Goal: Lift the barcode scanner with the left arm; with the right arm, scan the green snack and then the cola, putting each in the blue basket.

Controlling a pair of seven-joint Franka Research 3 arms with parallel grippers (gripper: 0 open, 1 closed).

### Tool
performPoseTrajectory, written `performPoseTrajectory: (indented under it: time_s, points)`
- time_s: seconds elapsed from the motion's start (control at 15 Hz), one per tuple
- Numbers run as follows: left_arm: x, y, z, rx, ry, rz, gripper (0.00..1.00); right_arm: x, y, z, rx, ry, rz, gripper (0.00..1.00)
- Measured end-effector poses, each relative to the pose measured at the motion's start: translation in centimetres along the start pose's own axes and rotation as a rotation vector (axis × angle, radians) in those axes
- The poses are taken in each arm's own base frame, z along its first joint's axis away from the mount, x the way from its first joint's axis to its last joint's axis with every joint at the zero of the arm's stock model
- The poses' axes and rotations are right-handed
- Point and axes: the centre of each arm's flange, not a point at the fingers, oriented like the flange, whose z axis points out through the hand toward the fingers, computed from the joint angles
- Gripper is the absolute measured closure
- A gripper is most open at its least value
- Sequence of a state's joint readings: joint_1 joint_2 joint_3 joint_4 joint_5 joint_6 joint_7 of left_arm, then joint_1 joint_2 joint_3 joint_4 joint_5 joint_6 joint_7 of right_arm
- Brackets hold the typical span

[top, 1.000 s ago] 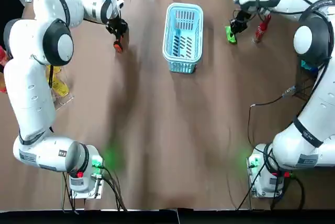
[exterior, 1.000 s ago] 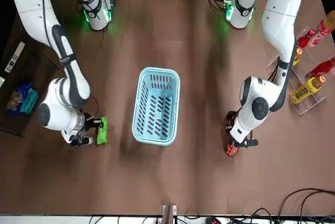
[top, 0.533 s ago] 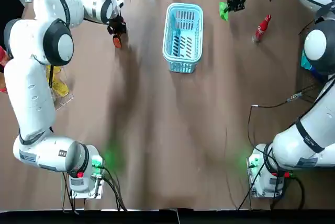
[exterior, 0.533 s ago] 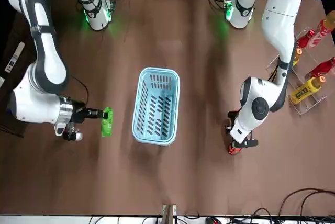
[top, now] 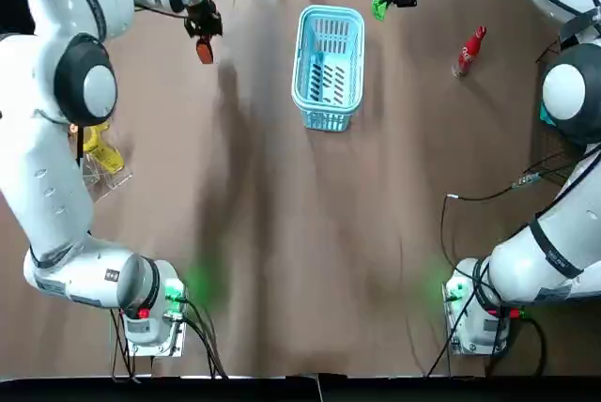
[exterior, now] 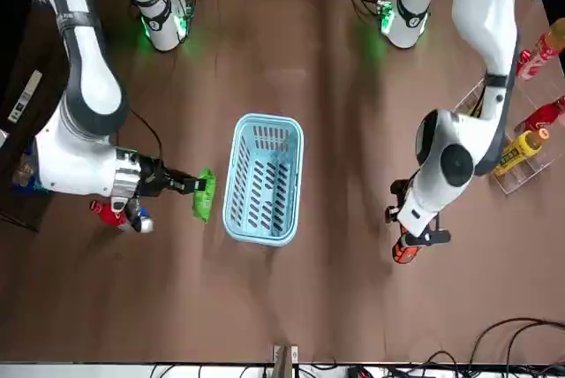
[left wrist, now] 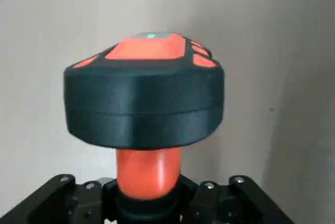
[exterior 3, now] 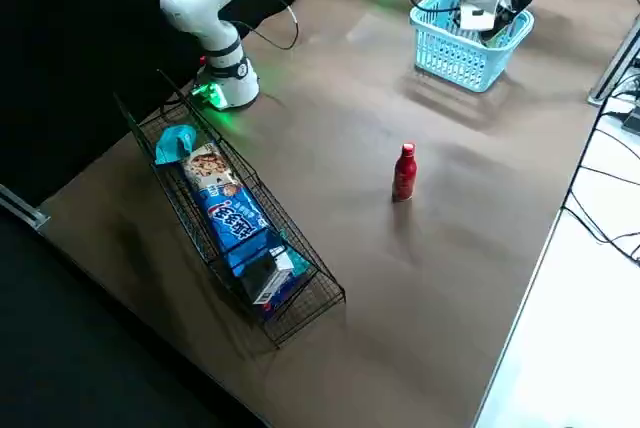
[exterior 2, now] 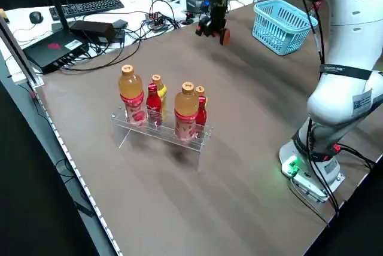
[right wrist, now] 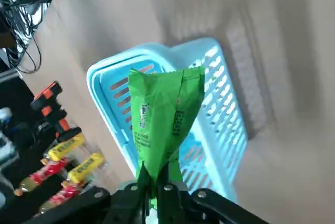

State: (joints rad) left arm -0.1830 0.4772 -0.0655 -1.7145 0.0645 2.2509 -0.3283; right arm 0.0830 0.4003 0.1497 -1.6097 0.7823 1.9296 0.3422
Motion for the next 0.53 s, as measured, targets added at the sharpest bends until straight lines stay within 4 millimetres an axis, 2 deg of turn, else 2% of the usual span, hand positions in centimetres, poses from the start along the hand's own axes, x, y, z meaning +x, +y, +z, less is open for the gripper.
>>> performPoseTrajectory:
  time_s: [0.27,0.53]
  points:
    - [-2.3,2.7,-6.9,-0.014,-0.036,-0.004,0.94,-1.2,-1.8,0.9,0.007,-0.015,0.136,0.93]
    - [-4.6,5.5,-13.7,-0.215,-0.139,-0.096,0.94,-3.6,-4.3,3.4,-0.013,-0.042,0.075,0.93]
